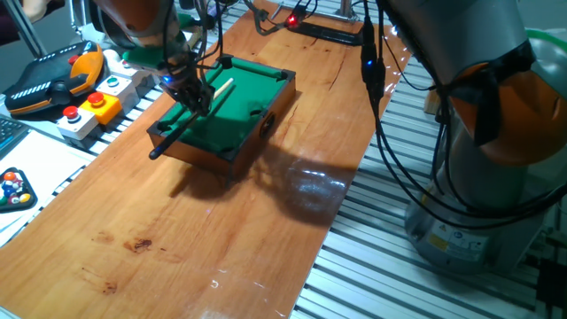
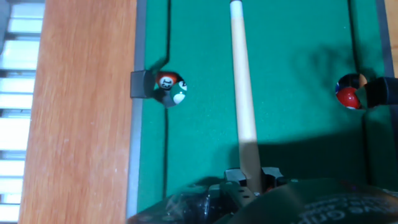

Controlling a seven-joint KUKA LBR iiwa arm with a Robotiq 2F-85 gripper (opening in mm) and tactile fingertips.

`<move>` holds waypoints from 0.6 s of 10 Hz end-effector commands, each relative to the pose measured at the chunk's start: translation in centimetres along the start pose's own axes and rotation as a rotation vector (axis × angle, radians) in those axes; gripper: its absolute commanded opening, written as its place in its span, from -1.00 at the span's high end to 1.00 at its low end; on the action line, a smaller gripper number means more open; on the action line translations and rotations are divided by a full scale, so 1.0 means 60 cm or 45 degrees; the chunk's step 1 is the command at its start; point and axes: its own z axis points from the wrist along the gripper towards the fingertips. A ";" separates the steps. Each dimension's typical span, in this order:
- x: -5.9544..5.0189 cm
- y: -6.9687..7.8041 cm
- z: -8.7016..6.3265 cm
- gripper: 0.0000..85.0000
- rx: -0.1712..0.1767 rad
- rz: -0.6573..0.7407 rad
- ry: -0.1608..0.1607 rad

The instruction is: Hit the pool ball

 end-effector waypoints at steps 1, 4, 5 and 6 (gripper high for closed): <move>0.001 0.000 0.003 0.98 0.004 0.003 -0.004; 0.010 0.002 0.006 0.44 0.006 0.038 -0.017; 0.013 0.004 0.009 0.25 -0.003 0.054 -0.020; 0.015 0.004 0.009 0.33 -0.015 0.058 -0.020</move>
